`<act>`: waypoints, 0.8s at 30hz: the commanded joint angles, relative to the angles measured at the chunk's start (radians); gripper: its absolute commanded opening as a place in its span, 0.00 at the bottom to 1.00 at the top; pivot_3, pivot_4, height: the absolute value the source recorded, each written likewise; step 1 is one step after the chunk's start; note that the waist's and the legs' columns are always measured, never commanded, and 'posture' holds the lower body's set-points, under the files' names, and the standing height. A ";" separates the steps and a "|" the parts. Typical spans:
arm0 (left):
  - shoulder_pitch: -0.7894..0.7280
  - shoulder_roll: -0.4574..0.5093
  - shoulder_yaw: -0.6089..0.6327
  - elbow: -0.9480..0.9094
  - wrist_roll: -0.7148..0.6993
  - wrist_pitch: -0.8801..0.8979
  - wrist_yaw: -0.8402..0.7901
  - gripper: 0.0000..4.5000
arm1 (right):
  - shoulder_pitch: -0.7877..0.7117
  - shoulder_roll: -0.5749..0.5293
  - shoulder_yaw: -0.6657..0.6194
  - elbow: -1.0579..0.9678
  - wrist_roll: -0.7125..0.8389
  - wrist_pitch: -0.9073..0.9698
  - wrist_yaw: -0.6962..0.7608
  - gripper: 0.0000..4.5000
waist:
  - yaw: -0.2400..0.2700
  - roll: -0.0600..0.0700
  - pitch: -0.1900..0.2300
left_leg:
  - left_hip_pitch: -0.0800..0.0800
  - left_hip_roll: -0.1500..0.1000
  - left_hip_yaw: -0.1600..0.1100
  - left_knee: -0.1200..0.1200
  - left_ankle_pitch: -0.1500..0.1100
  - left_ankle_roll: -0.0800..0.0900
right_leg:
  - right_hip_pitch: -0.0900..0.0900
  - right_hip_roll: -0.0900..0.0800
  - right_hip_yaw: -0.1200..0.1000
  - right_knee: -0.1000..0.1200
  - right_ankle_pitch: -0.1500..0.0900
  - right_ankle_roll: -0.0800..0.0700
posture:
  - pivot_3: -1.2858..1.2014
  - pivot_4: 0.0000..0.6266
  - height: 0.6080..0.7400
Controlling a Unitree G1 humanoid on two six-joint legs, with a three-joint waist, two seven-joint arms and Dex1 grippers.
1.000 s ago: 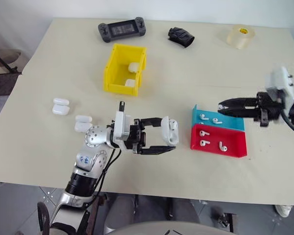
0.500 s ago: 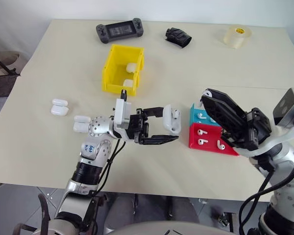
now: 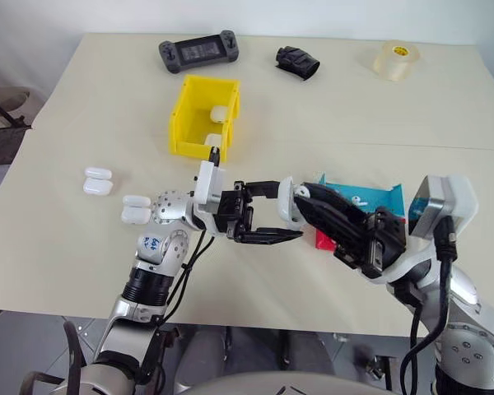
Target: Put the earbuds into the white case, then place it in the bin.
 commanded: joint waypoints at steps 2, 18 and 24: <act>-0.005 -0.009 0.016 -0.025 -0.028 -0.002 0.000 0.61 | 0.018 -0.023 0.024 -0.020 -0.016 -0.033 0.014 0.12 | 0.000 0.000 0.000 | 0.000 0.000 0.000 0.000 0.000 0.000 | 0.000 0.000 0.000 0.000 0.000 0.000 | 0.52 0.24 1.00; -0.013 -0.022 0.026 -0.023 -0.027 0.006 0.013 0.61 | 0.076 -0.076 0.022 0.022 -0.002 -0.060 0.025 0.19 | 0.001 0.000 0.000 | 0.000 0.000 0.000 0.000 0.000 0.000 | 0.000 0.000 0.000 0.000 0.000 0.000 | 0.52 0.24 1.00; -0.016 -0.015 0.028 -0.015 -0.011 -0.001 0.009 0.61 | 0.089 -0.127 -0.028 0.022 0.006 -0.082 0.047 0.62 | 0.002 0.000 0.000 | 0.000 0.000 0.000 0.000 0.000 0.000 | 0.000 0.000 0.000 0.000 0.000 0.000 | 0.52 0.24 1.00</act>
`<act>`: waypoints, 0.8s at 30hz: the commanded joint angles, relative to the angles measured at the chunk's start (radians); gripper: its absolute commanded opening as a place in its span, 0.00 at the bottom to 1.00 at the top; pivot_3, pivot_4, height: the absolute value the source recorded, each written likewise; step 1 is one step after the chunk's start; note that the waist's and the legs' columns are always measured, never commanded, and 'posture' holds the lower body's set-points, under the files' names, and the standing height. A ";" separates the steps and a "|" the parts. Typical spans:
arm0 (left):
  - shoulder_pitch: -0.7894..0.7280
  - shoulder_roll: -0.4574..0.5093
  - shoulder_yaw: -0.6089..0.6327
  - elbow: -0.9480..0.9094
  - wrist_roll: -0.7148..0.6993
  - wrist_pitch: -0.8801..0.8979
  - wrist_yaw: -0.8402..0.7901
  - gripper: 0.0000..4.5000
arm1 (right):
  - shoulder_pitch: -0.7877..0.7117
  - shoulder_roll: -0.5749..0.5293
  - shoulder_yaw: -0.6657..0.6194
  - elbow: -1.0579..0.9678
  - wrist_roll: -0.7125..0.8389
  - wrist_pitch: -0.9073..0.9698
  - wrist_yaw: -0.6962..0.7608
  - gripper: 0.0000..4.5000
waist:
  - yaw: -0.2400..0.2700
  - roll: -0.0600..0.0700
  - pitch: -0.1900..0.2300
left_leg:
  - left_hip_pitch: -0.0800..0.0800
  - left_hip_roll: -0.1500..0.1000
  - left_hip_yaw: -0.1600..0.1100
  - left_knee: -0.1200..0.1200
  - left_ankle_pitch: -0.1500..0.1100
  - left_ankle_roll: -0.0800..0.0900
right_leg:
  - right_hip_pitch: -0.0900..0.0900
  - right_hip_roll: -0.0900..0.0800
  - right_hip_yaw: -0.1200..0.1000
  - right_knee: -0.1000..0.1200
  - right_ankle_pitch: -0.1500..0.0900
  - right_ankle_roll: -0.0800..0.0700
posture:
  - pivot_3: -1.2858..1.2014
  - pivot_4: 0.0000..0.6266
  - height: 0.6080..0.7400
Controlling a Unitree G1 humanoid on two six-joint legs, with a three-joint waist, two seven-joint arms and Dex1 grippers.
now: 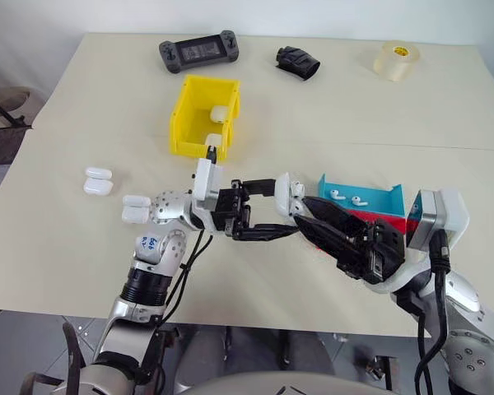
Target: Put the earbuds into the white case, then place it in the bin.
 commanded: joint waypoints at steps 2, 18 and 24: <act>-0.018 0.000 0.012 -0.012 -0.006 -0.018 0.001 0.61 | 0.029 -0.055 -0.077 -0.006 -0.015 -0.024 0.019 0.76 | 0.002 0.000 0.000 | 0.000 0.000 0.000 0.000 0.000 0.000 | 0.000 0.000 0.000 0.000 0.000 0.000 | 0.52 0.24 1.00; -0.155 0.162 -0.195 0.064 0.494 -0.150 0.131 0.61 | 0.065 -0.229 -0.128 -0.008 -0.132 0.026 0.067 0.30 | -0.003 -0.002 0.001 | 0.001 0.000 0.001 0.000 0.000 0.001 | 0.001 0.000 0.000 0.000 0.000 0.000 | 0.52 0.24 1.00; -0.169 0.206 -0.263 -0.010 0.564 -0.060 0.120 0.61 | -0.064 -0.244 0.040 0.012 -0.262 0.111 -0.015 0.00 | 0.003 -0.002 0.001 | 0.001 0.000 0.001 -0.001 0.001 0.001 | 0.000 0.000 0.000 0.000 0.000 0.000 | 0.52 0.24 1.00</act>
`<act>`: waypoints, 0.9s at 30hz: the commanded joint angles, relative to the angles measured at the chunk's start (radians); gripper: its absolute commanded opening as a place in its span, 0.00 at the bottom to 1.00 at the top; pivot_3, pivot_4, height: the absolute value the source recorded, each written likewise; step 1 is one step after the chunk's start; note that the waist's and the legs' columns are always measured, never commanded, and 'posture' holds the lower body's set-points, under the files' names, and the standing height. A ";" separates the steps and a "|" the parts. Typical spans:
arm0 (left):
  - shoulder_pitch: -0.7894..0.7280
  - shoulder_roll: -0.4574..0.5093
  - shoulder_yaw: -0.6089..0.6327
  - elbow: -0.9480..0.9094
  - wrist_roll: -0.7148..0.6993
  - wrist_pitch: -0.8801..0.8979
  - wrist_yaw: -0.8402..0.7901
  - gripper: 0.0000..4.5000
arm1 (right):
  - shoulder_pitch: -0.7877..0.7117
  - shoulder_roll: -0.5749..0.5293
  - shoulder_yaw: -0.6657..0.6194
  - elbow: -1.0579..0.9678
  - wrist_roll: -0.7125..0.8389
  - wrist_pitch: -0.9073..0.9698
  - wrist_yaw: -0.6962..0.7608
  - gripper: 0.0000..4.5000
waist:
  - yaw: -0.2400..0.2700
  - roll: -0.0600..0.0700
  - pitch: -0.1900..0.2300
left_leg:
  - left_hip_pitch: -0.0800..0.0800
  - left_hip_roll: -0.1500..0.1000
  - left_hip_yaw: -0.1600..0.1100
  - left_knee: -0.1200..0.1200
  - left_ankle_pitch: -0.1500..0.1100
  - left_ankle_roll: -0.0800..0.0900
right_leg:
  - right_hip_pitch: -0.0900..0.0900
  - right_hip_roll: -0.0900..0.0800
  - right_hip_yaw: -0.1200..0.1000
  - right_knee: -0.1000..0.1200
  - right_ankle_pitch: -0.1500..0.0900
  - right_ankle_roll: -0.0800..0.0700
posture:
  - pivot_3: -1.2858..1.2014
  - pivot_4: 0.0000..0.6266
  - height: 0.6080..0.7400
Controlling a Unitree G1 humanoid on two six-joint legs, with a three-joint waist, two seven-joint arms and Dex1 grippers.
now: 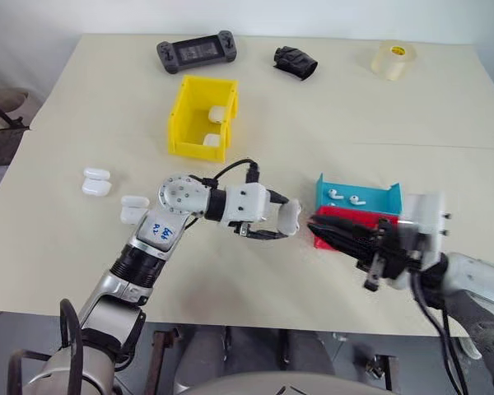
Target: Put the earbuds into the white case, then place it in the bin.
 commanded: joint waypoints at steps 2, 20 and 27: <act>-0.015 0.016 -0.019 -0.079 0.011 0.070 -0.002 0.61 | -0.053 0.001 0.095 0.008 -0.100 0.032 -0.037 0.00 | 0.001 0.000 0.000 | -0.001 -0.001 -0.001 0.000 0.000 0.000 | 0.000 0.000 0.000 0.000 0.000 0.000 | 0.52 0.24 1.00; 0.019 -0.001 0.074 -0.112 -0.128 0.071 -0.010 0.61 | 0.076 0.007 0.065 0.157 -0.226 -0.035 0.078 0.00 | 0.004 -0.001 0.000 | -0.004 -0.002 -0.004 0.001 0.000 0.000 | -0.001 -0.001 -0.002 0.000 0.000 0.000 | 0.52 0.24 1.00; 0.066 -0.014 0.193 -0.119 -0.194 0.132 0.107 0.61 | 0.158 0.096 -0.059 0.179 -0.141 -0.202 0.209 0.00 | -0.003 -0.001 0.000 | -0.003 0.000 -0.003 0.001 0.000 0.000 | -0.001 0.001 -0.003 0.001 0.000 0.000 | 0.52 0.24 1.00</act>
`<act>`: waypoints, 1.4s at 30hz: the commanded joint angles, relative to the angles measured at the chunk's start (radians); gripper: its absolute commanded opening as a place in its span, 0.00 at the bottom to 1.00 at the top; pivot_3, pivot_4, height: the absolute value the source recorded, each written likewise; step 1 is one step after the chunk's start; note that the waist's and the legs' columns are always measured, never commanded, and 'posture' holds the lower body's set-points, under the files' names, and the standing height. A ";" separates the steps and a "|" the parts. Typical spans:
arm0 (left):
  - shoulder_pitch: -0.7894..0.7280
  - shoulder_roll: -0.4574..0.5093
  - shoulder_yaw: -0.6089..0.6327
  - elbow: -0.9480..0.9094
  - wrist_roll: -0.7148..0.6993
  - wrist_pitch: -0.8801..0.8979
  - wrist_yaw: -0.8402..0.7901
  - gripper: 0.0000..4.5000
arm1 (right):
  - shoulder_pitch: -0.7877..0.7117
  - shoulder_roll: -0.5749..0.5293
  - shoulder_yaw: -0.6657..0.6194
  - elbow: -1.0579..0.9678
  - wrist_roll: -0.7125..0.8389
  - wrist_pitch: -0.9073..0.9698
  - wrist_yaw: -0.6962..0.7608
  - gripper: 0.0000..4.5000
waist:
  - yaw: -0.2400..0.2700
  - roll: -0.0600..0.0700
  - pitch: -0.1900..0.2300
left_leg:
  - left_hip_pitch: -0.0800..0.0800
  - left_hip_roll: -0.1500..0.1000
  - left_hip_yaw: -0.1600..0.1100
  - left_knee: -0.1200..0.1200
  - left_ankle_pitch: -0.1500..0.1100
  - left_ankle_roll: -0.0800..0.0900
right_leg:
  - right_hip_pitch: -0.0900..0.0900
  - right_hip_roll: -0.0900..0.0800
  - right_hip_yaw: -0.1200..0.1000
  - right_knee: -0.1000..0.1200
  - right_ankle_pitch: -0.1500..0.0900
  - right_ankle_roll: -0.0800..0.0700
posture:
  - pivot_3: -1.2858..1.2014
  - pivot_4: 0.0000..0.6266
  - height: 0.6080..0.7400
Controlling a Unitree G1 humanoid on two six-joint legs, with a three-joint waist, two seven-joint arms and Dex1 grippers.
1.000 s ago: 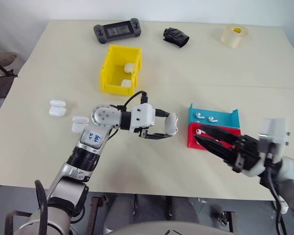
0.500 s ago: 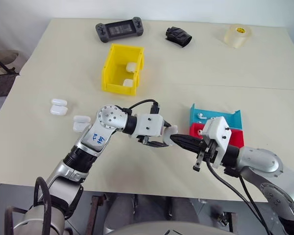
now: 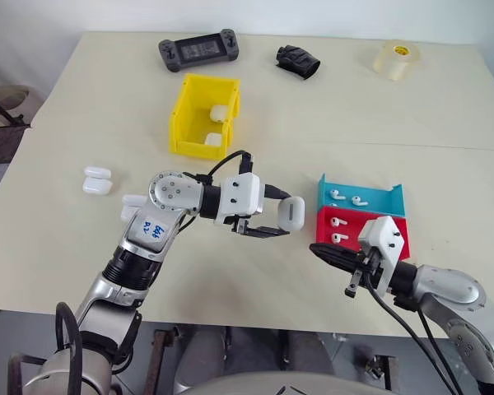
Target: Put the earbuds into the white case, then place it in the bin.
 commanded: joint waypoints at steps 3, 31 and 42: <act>0.039 -0.016 0.200 -0.038 -0.050 0.148 0.260 0.61 | 0.103 0.102 -0.189 -0.045 0.122 -0.168 0.092 0.00 | 0.003 0.000 0.000 | 0.000 0.000 0.000 0.000 0.000 0.000 | 0.000 -0.001 0.000 0.001 0.000 0.000 | 0.52 0.24 1.00; -0.298 -0.097 0.323 0.613 0.114 0.120 0.811 0.91 | 0.158 0.144 -0.276 -0.114 0.021 -0.281 -0.017 1.00 | 0.004 -0.001 0.000 | 0.001 -0.006 0.001 0.000 0.000 -0.001 | 0.000 -0.002 0.001 0.002 0.000 0.001 | 0.52 0.24 1.00; -0.060 -0.018 0.335 0.104 0.024 0.206 0.640 0.99 | 0.150 0.138 -0.251 -0.098 0.036 -0.266 -0.013 1.00 | 0.000 -0.001 0.000 | 0.001 -0.001 0.001 0.000 0.001 -0.001 | 0.000 -0.002 0.001 0.003 0.000 0.001 | 0.52 0.24 1.00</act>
